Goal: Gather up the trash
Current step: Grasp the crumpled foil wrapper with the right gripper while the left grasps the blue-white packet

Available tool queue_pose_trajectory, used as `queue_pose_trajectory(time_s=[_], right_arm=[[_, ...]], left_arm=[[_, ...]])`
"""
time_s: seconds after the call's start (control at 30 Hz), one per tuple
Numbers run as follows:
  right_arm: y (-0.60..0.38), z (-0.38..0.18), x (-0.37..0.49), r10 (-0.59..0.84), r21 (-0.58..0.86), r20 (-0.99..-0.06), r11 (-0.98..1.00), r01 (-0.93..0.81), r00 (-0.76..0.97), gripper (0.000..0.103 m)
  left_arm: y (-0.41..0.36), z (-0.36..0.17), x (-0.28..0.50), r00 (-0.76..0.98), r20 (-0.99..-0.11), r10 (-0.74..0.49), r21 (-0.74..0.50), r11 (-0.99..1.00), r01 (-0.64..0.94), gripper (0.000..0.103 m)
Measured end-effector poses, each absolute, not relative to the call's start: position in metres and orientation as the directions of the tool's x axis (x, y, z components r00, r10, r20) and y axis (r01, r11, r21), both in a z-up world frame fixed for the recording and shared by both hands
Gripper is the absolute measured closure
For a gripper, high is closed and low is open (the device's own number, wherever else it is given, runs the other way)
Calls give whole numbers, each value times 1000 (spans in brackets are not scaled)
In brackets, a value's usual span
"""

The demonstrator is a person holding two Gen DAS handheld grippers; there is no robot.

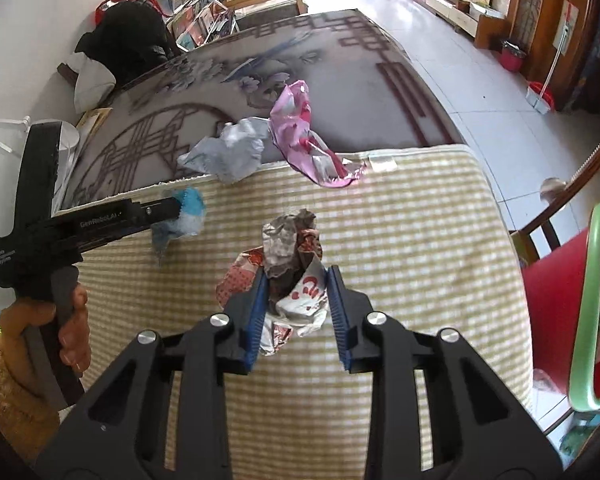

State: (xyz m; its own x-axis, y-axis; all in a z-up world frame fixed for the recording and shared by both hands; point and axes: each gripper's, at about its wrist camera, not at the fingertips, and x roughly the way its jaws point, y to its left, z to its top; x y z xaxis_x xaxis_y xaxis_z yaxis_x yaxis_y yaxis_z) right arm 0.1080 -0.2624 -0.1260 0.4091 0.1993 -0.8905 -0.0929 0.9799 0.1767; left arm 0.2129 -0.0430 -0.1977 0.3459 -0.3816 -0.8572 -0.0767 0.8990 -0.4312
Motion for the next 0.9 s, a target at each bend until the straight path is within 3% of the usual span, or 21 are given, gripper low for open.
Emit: queue_pose_trajectory(time_s=[0.1, 0.47, 0.9], right_arm=[[-255, -122, 106, 214, 183, -882, 977, -114, 419, 74], [-234, -101, 86, 263, 190, -855, 961, -202, 446, 74], [-235, -81, 52, 267, 176, -826, 959, -223, 496, 73]], left_arm=[[-35, -194, 202, 355, -855, -379, -435, 896, -90, 83], [-8, -166, 142, 438, -834, -335, -432, 891, -142, 85], [-26, -124, 104, 523, -795, -308, -391, 919, -53, 85]])
